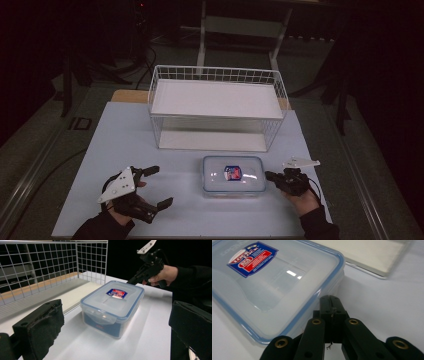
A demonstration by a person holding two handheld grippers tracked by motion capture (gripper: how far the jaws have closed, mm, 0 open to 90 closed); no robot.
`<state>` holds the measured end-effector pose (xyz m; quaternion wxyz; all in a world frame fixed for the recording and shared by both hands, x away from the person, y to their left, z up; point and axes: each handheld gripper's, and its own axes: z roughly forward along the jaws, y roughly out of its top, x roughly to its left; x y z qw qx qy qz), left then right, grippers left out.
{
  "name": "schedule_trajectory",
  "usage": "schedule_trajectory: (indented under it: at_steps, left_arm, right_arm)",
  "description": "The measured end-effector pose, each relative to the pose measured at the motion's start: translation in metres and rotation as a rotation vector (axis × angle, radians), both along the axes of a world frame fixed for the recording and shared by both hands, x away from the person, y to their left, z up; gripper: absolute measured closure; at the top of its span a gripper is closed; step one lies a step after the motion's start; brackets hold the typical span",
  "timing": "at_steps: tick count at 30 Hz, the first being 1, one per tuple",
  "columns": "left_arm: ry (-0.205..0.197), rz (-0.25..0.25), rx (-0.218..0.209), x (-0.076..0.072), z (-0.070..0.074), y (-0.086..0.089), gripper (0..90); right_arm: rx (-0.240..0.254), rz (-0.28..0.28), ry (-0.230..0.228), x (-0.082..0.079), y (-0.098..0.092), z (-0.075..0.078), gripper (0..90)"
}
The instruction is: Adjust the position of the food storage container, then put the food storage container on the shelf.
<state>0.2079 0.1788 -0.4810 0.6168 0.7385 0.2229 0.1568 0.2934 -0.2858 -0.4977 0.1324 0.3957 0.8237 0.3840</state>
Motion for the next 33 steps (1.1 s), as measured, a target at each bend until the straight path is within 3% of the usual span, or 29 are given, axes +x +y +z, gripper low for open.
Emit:
schedule_trajectory:
  at_steps: [9, 17, 23, 28, 33]
  left_arm:
    - [0.007, -0.006, 0.007, 0.0, -0.001, -0.002, 0.0]
    - [0.014, -0.006, 0.017, 0.0, -0.002, -0.003, 0.0]
    - [0.037, -0.002, 0.009, 0.001, -0.001, -0.004, 0.0]
    - [0.056, -0.003, 0.008, -0.001, 0.009, -0.012, 0.0]
    - [0.06, -0.021, 0.028, -0.004, 0.025, -0.019, 0.0]
  right_arm:
    - [0.004, 0.058, 0.002, -0.001, 0.026, 0.0, 90.0]
    - [0.01, 0.041, -0.022, -0.001, 0.028, 0.001, 89.8]
    - [0.061, 0.028, -0.098, -0.012, 0.022, 0.023, 72.0]
    - [0.127, 0.078, -0.17, -0.025, 0.024, 0.04, 47.8]
    - [0.188, 0.132, -0.216, -0.033, 0.029, 0.053, 15.5]
